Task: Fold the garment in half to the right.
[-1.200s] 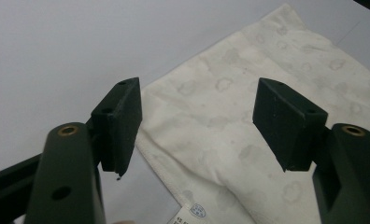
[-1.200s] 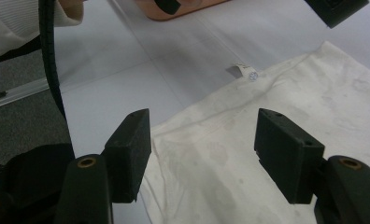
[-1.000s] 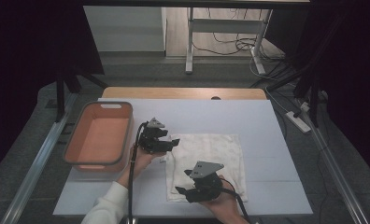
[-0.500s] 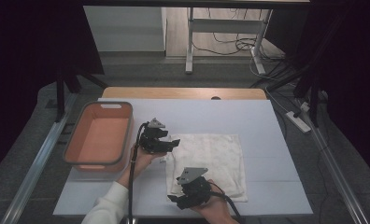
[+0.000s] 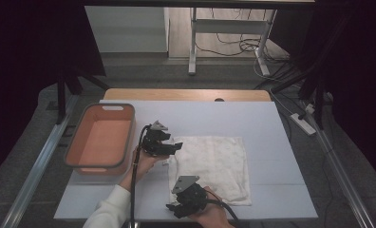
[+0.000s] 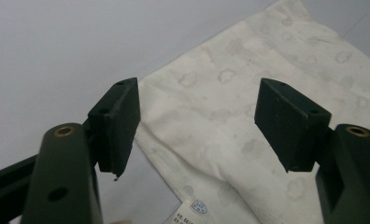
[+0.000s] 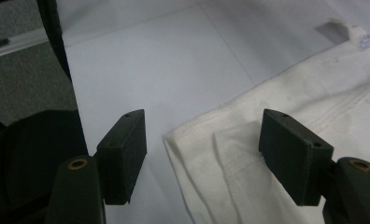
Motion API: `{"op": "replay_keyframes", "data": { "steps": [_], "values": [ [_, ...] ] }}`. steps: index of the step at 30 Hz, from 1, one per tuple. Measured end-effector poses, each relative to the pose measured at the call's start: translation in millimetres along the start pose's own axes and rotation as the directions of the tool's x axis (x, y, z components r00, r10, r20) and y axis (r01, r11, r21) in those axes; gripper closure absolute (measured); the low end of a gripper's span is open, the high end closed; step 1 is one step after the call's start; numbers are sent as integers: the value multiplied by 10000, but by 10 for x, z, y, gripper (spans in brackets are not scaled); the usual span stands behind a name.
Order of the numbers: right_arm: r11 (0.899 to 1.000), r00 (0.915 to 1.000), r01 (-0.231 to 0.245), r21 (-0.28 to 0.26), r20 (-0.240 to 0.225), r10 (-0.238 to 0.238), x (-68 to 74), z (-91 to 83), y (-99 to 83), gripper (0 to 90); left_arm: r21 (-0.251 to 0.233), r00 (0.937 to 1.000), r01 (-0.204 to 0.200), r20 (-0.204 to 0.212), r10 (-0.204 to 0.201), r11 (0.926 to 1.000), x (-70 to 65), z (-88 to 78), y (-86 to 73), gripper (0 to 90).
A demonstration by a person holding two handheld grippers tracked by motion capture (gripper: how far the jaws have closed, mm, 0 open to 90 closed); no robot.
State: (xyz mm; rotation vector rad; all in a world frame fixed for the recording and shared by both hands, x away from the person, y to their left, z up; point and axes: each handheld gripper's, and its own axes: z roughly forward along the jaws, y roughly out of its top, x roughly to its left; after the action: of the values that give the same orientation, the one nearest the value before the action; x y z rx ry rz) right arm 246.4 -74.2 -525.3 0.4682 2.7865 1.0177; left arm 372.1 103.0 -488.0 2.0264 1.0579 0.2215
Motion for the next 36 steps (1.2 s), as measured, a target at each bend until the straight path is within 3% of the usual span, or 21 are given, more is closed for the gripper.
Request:
{"op": "replay_keyframes", "data": {
  "steps": [7,13,18,24,36],
  "values": [
    [9993,9992,267,256,297,-275,47,42,9,333,66,10000,68,-23,-68,10000,19,13,-11,313],
    [9981,9969,565,229,530,-576,62,2,8,663,56,9999,160,26,-160,9999,34,16,-16,313],
    [9980,9953,600,217,755,-615,19,-23,-12,831,99,9998,222,7,-222,9997,54,26,-25,313],
    [9989,9975,439,160,542,-447,-9,-51,-20,848,86,9997,251,-69,-251,9996,64,21,-27,312],
    [9942,9991,168,-1059,394,-127,-33,-297,25,847,164,9985,497,-258,-493,9986,137,73,-42,313]
  ]
}}
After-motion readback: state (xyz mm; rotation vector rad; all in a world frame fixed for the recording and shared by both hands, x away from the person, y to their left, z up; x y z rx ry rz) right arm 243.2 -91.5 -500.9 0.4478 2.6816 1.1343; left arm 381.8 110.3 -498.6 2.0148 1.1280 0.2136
